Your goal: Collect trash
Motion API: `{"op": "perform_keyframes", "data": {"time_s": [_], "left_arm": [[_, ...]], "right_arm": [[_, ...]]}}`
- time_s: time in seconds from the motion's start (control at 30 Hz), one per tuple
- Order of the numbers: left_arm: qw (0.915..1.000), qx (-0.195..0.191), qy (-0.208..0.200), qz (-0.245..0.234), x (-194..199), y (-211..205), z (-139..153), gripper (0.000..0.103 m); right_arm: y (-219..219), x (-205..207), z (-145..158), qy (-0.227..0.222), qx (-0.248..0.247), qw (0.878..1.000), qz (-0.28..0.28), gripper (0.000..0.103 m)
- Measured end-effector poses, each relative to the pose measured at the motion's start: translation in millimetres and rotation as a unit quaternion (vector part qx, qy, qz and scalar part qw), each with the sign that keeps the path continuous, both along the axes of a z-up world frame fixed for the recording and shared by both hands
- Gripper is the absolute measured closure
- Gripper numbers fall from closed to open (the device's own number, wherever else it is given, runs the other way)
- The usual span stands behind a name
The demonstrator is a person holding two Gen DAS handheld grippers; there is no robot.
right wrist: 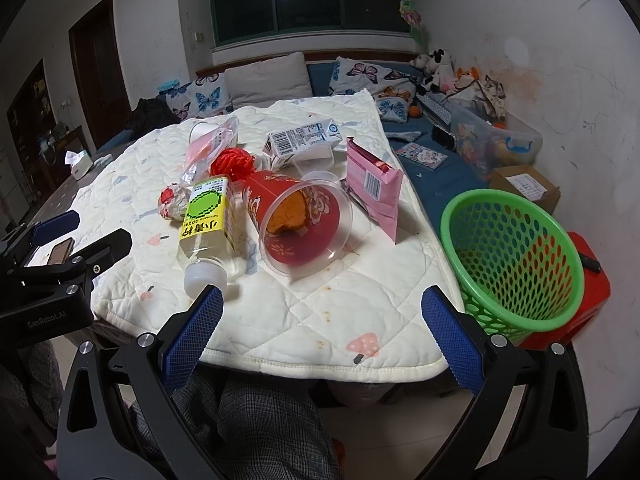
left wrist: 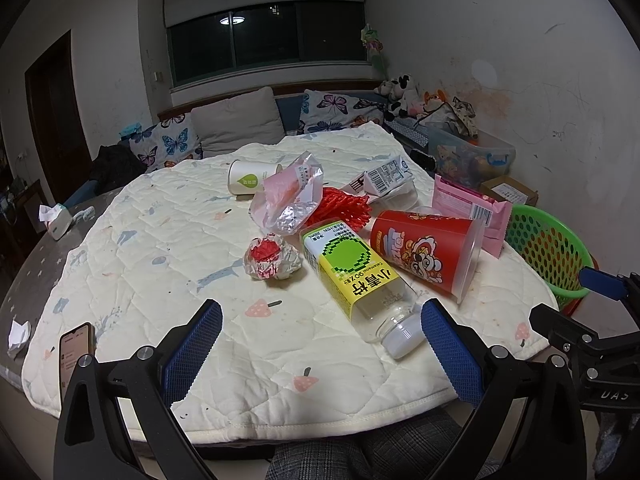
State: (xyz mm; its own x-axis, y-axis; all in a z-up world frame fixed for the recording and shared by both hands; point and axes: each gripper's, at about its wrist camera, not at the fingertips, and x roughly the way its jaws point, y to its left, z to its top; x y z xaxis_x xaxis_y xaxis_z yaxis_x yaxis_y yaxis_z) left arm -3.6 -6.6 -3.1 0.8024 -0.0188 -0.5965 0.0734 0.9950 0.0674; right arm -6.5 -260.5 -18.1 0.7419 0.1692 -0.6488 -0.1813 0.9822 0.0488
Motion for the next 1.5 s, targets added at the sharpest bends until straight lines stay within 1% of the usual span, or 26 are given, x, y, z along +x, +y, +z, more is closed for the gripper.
{"op": "perform_keyframes", "data": {"time_s": [1.0,1.5], "left_arm": [[0.9999,-0.004,0.010,0.001,8,2,-4,0.006],[0.9998,-0.002,0.018,0.002,20,6,-8,0.006]], "right_arm": [[3,10,-5,0.012,-0.003,1.000,0.006,0.004],[5,17,-8,0.018,-0.004,1.000,0.014,0.005]]}}
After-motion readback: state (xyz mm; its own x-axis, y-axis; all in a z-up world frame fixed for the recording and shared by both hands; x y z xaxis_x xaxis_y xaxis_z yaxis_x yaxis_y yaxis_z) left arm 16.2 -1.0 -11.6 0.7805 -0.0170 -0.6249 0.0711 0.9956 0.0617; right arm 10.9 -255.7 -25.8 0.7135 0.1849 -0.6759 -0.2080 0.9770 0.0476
